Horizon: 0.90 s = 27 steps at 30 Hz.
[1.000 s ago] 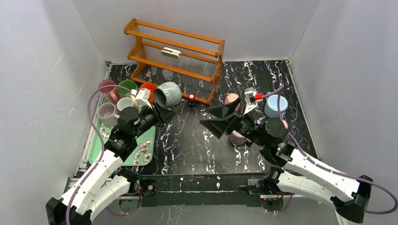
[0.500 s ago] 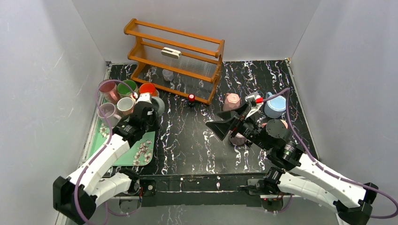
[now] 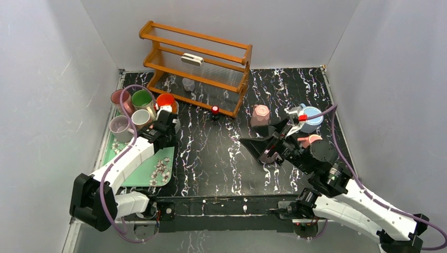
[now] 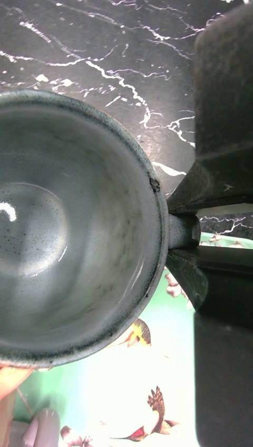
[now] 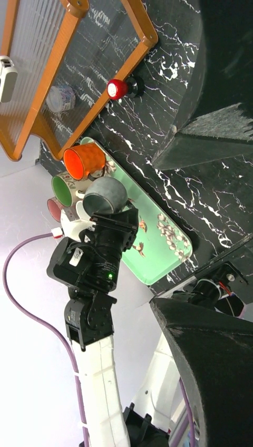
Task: Turn the mug right side up
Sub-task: Place the cup on the tray.
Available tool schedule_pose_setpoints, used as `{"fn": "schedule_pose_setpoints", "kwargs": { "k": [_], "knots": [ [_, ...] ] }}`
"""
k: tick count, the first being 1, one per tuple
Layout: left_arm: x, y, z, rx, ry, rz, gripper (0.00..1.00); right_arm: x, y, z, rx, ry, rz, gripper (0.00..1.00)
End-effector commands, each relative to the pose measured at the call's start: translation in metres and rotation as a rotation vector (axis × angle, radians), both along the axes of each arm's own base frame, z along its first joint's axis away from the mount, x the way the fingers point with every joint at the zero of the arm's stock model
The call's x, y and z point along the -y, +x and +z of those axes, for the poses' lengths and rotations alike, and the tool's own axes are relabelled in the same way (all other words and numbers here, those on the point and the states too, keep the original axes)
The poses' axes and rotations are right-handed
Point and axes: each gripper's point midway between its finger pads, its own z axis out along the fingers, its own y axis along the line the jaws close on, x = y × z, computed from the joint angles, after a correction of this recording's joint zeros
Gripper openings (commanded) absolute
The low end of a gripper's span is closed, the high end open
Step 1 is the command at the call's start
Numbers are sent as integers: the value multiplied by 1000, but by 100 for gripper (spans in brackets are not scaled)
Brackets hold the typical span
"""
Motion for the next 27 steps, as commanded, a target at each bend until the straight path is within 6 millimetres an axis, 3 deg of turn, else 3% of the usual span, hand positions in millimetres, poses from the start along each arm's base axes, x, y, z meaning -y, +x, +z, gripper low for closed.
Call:
{"fn": "schedule_pose_setpoints", "kwargs": {
  "k": [1, 12, 27],
  "knots": [
    [-19, 34, 33, 131, 27, 79, 0, 8, 0, 8, 35, 13, -23, 99],
    [-33, 40, -2, 7, -6, 90, 0, 15, -3, 6, -1, 20, -32, 99],
    [-36, 41, -17, -60, 25, 83, 3, 17, -2, 0, -41, 18, -47, 99]
  ]
}}
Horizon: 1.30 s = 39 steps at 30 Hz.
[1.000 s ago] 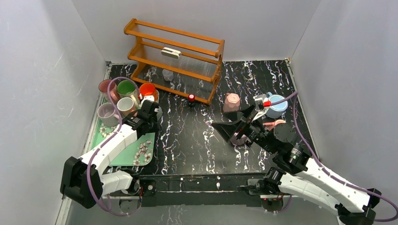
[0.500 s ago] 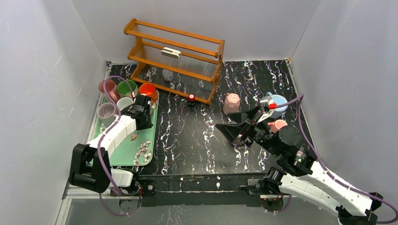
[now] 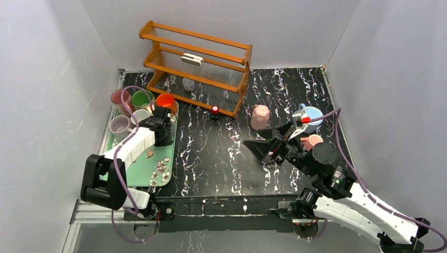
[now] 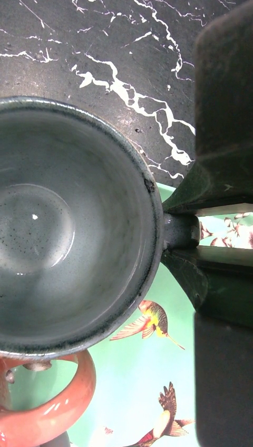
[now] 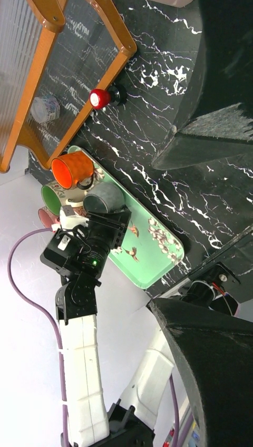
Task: Turn the mug right side up
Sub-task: Place the cup on the tray.
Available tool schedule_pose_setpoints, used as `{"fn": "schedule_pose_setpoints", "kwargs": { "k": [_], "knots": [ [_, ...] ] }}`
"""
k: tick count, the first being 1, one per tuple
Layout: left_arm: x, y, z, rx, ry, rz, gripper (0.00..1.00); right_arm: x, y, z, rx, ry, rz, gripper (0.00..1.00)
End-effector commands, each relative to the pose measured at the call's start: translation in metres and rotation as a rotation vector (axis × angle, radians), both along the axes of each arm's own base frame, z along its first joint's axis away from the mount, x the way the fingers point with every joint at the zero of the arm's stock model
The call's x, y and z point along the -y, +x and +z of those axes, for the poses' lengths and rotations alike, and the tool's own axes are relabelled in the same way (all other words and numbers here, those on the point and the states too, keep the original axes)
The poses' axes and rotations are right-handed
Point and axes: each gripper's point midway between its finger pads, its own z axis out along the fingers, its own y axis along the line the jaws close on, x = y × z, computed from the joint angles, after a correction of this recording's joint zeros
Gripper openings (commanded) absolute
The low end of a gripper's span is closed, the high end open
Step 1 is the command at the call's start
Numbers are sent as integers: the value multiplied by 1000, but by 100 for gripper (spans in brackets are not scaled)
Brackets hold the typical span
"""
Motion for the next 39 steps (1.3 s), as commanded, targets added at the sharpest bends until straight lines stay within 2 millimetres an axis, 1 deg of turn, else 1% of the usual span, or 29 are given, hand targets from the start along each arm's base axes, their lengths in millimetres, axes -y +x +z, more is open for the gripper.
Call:
{"fn": "schedule_pose_setpoints", "kwargs": {
  "k": [1, 4, 5, 7, 12, 18, 22, 26, 30, 32, 35, 36, 37, 38, 39],
  "knots": [
    [-4, 27, 23, 93, 21, 21, 4, 5, 2, 13, 2, 39, -23, 99],
    [-5, 28, 21, 81, 31, 27, 7, 7, 2, 14, 1, 47, -31, 99],
    [-6, 29, 21, 79, 35, 29, 9, 8, 2, 10, -9, 35, -34, 99],
    [-8, 29, 20, 79, 44, 35, 13, 8, 2, 8, -15, 29, -36, 99],
    [-10, 29, 22, 77, 57, 43, 29, 7, 6, 1, -40, 4, -52, 99],
    [-8, 31, 32, 92, 44, 52, 42, 11, 12, -12, -84, -55, -96, 99],
    [-3, 31, 46, 119, 7, 43, 48, 17, 16, -23, -113, -89, -136, 99],
    [4, 32, 67, 170, -42, 27, 54, 29, 23, -43, -153, -173, -207, 99],
    [22, 32, 84, 215, -139, -28, 58, 51, 34, -64, -203, -276, -336, 99],
    [32, 32, 89, 232, -192, -64, 61, 56, 38, -71, -231, -309, -380, 99],
    [46, 29, 94, 246, -262, -111, 76, 59, 41, -90, -277, -379, -415, 99],
    [49, 28, 97, 253, -278, -125, 82, 59, 42, -98, -289, -409, -420, 99],
    [52, 27, 99, 258, -294, -140, 96, 60, 43, -106, -301, -436, -426, 99],
    [55, 25, 101, 263, -311, -156, 98, 60, 44, -114, -315, -462, -436, 99],
    [60, 24, 104, 269, -331, -178, 98, 61, 44, -120, -327, -485, -443, 99]
  ]
}}
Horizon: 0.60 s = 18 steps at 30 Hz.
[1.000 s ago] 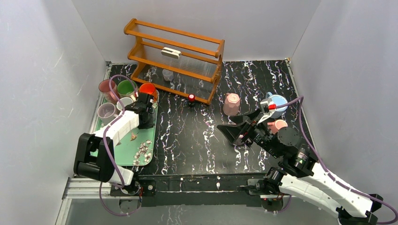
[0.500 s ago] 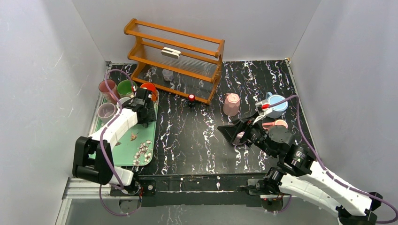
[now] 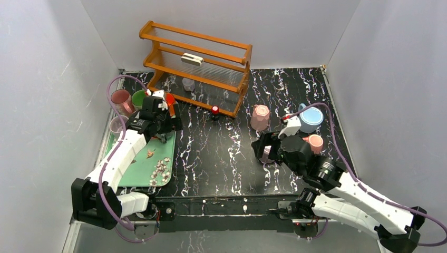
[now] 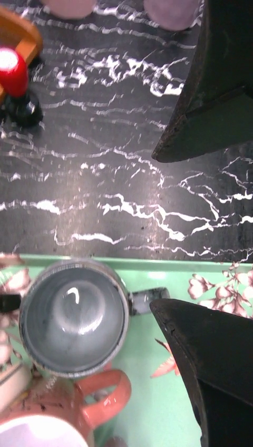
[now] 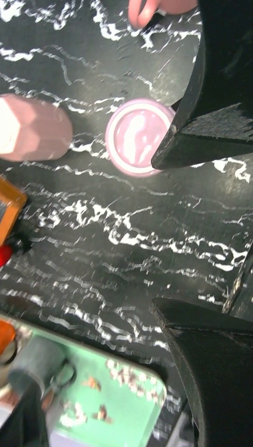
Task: Turn the mug right side up
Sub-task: Turn over the cup at the center of the board.
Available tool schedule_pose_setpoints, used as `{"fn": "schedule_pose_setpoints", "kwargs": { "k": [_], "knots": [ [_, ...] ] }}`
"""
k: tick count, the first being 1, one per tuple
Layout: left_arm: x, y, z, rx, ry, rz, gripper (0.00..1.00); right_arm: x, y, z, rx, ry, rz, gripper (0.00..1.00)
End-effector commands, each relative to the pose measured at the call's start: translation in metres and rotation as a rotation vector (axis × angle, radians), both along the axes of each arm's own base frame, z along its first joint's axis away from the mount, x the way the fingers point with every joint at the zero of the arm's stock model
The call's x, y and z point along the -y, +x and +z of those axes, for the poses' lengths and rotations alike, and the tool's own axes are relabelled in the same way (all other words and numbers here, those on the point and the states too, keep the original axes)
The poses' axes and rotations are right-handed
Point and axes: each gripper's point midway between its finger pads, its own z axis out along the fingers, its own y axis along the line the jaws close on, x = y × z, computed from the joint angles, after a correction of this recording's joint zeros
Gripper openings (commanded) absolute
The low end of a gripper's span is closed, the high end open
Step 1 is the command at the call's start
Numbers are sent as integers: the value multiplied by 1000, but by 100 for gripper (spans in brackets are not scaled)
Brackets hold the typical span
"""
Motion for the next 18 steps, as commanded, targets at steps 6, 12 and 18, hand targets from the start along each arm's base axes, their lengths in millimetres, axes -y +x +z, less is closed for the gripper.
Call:
{"fn": "schedule_pose_setpoints", "kwargs": {
  "k": [6, 12, 18],
  "knots": [
    [40, -15, 29, 95, -184, -211, 98, 17, 12, -41, -89, -162, -143, 99],
    [62, -27, 33, 146, -286, -330, 98, 22, 23, -64, -144, -245, -196, 99],
    [63, -34, 32, 193, -286, -353, 98, 33, 37, -87, -245, -260, -223, 99]
  ]
}}
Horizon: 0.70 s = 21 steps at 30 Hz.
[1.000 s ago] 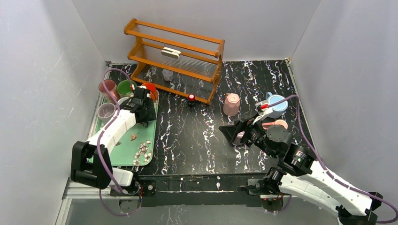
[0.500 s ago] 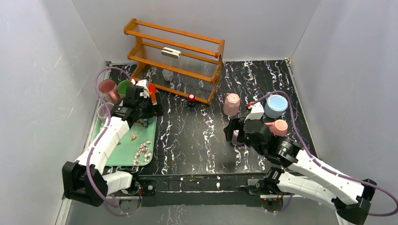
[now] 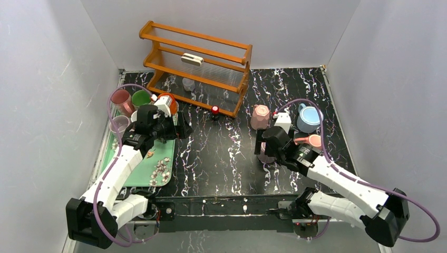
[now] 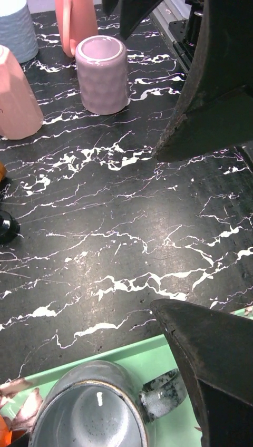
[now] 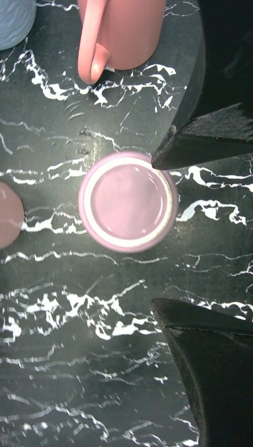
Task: Turn the mug right side up
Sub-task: Turn over the cup at the center of the board.
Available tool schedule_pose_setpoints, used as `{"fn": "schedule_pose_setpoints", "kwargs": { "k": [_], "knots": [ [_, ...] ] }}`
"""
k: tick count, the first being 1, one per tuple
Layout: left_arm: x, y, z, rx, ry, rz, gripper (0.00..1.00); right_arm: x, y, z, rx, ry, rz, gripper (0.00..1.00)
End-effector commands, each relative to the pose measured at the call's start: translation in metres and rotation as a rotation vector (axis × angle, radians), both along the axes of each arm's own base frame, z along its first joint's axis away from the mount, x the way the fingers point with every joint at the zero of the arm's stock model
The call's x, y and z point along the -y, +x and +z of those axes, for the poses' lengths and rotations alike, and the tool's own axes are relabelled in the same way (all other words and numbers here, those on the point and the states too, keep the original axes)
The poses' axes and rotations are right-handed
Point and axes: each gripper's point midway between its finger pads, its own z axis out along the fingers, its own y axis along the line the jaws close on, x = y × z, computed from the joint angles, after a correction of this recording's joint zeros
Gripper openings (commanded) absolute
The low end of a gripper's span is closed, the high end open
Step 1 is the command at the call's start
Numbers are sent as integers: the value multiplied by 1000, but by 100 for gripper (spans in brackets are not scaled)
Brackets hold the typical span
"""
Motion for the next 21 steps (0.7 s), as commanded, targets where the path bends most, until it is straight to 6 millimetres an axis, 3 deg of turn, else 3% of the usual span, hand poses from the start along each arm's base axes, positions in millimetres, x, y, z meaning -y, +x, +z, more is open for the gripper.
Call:
{"fn": "schedule_pose_setpoints", "kwargs": {
  "k": [1, 8, 21],
  "knots": [
    [5, -6, 9, 86, -24, -49, 98, 10, 12, -10, -43, 23, -50, 99],
    [5, -11, 7, 105, -23, -62, 98, 21, 21, -25, -98, 26, -59, 99],
    [0, -15, 10, 127, -5, -54, 98, 7, 15, -44, -186, 92, 54, 99]
  ]
}}
